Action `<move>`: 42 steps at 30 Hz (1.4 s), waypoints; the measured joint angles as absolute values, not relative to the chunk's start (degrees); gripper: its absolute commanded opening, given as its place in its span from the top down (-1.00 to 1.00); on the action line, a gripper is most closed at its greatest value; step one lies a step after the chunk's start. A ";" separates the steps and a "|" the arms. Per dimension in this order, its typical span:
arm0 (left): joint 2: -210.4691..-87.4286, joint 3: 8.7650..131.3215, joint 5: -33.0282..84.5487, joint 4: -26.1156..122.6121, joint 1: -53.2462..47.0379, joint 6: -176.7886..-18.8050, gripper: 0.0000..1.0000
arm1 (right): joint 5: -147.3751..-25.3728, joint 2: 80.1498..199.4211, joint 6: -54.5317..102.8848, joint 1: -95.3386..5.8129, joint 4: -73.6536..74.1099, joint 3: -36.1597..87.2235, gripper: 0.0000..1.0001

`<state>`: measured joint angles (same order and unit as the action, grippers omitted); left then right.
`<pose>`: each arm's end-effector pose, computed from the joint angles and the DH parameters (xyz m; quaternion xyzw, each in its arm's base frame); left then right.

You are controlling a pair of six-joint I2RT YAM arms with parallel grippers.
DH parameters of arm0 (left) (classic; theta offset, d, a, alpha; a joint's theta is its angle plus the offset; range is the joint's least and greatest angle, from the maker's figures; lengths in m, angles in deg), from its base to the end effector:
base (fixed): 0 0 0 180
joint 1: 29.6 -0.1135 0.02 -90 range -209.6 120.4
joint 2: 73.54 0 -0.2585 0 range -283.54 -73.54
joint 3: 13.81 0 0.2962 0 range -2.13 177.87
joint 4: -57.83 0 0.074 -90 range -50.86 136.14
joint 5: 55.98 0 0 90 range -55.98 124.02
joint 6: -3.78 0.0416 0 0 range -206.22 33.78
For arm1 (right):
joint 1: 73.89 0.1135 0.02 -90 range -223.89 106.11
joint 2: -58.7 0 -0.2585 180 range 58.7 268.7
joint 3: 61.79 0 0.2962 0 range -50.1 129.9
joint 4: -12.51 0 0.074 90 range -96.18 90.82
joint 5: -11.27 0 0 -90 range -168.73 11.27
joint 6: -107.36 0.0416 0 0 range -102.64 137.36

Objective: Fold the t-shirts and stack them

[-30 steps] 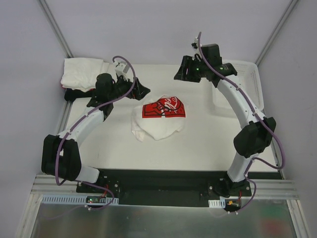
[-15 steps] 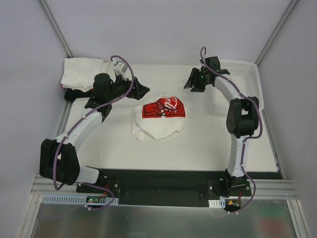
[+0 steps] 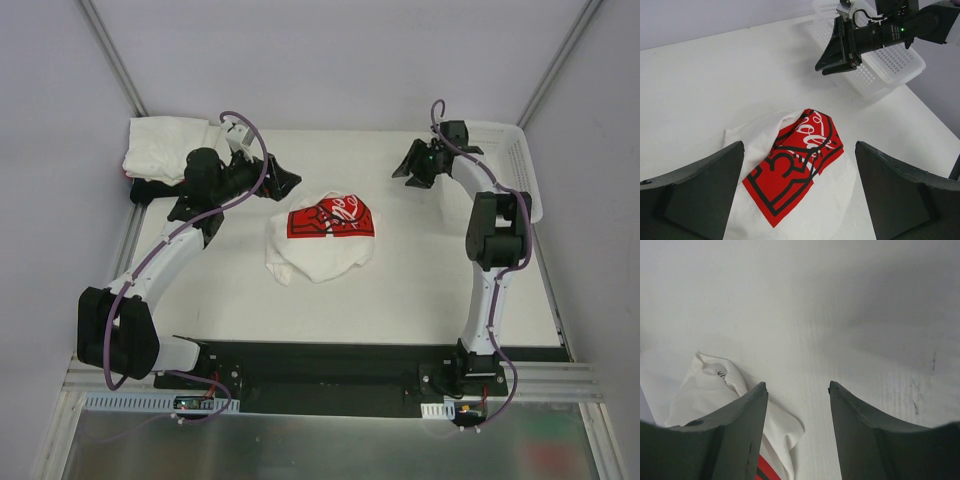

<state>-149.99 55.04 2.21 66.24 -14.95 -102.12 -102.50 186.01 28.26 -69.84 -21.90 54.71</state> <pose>0.3450 -0.1129 0.3272 0.1878 0.6773 -0.3660 0.6099 0.5440 0.0553 0.1840 -0.0243 0.9079 0.2373 0.3448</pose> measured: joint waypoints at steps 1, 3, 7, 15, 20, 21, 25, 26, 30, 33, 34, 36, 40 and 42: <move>-149.97 55.04 2.21 66.24 -14.95 -102.14 -0.84 | -102.63 186.01 28.32 -70.34 -21.35 54.17 -0.11; -149.97 55.04 2.21 66.24 -14.95 -102.12 -0.85 | -102.94 186.01 28.50 -71.23 -20.74 53.07 -0.13; -149.97 55.04 2.21 66.24 -14.95 -102.12 -0.84 | -103.33 185.70 29.02 -73.27 -19.56 50.12 -0.14; -149.62 55.04 2.21 66.24 -14.95 -102.10 -0.85 | -105.08 185.35 30.12 -77.59 -17.26 47.57 -0.17; -149.55 55.04 2.21 66.24 -14.95 -102.10 -0.84 | -106.20 185.31 30.42 -77.90 -16.94 47.57 -0.19; -149.48 55.04 2.21 66.22 -14.95 -102.10 -0.85 | -106.24 185.31 30.44 -77.97 -16.94 47.59 -0.20; -148.94 55.02 2.21 66.22 -14.95 -102.07 -0.85 | -107.00 185.31 30.55 -78.49 -17.11 48.05 -0.24; -148.79 55.02 2.21 66.22 -14.95 -102.07 -0.85 | -107.25 185.33 30.62 -78.56 -17.22 48.22 -0.28; -148.39 55.02 2.23 66.24 -14.95 -102.01 -0.86 | -108.58 185.29 30.68 -78.69 -17.50 48.99 -0.31; -148.39 55.02 2.86 65.54 -14.95 -101.62 -0.86 | -109.21 184.68 30.77 -78.71 -16.61 47.78 -0.32; -148.39 55.02 3.13 65.08 -14.95 -101.51 -0.86 | -109.21 183.85 30.73 -78.67 -15.80 46.25 -0.32; -148.48 55.02 3.59 64.10 -14.95 -101.31 -0.86 | -108.99 181.49 30.64 -78.51 -15.19 42.65 -0.32; -148.57 55.02 5.86 62.96 -14.95 -101.22 -0.89 | -108.08 176.09 30.68 -77.33 -14.73 36.75 -0.32; -148.61 55.02 7.72 62.92 -14.95 -101.29 -0.91 | -107.55 173.29 30.64 -76.15 -13.39 34.01 -0.32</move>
<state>-148.61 55.02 7.72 62.92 -14.95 -101.29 -107.55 173.29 30.64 -76.15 -13.39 34.01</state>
